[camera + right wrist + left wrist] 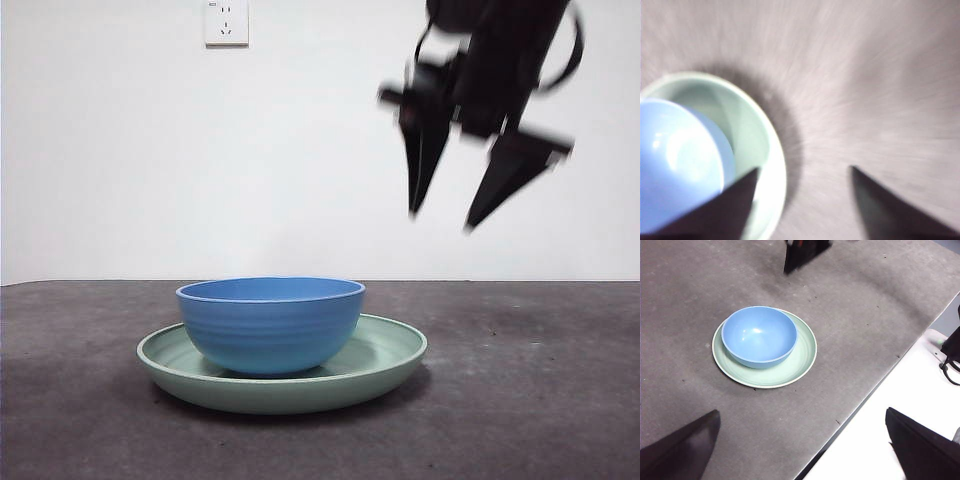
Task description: Pick up the blue bowl, put it on the green plate, put it on desk
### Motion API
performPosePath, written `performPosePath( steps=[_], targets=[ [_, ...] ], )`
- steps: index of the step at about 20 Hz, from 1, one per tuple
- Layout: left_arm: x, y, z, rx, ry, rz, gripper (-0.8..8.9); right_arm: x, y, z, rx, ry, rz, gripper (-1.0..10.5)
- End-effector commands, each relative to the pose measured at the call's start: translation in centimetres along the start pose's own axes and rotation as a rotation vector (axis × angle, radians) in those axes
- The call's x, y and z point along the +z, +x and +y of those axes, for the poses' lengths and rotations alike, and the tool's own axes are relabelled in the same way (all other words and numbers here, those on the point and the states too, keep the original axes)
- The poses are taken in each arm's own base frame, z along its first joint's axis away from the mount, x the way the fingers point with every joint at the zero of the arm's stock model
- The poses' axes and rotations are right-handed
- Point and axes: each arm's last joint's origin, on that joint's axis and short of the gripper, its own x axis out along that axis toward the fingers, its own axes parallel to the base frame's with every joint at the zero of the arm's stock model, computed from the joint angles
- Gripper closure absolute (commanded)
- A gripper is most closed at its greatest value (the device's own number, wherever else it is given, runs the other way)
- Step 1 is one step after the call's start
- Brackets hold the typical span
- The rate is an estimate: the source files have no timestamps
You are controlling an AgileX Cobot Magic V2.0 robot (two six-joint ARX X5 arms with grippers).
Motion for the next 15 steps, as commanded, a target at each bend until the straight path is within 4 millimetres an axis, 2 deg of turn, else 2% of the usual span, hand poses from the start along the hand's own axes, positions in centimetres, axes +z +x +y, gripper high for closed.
performPosePath(
  steps=[1, 4, 6, 9, 12, 15],
  targets=[
    [0.2, -0.1, 0.0, -0.005, 0.013, -0.012, 2.83, -0.2, -2.9, 0.3, -0.039, -0.045, -0.048, 4.3],
    [0.2, -0.1, 0.0, -0.005, 0.008, -0.007, 2.83, -2.1, -6.9, 0.2, -0.107, -0.071, -0.072, 4.2],
    [0.2, -0.1, 0.0, -0.005, -0.001, -0.005, 2.83, -3.7, -9.1, 0.1, -0.159, -0.082, -0.076, 4.2],
    [0.3, -0.1, 0.0, -0.006, -0.027, -0.021, 2.83, -6.3, -11.8, 0.3, -0.144, -0.108, -0.123, 4.1],
    [0.4, -0.1, 0.0, -0.006, -0.045, -0.028, 2.83, -10.0, -12.9, 0.3, -0.096, -0.161, -0.177, 4.1],
    [0.4, -0.1, 0.0, -0.006, -0.048, -0.028, 2.83, -13.8, -12.6, -0.4, -0.049, -0.208, -0.215, 4.1]
  ],
)
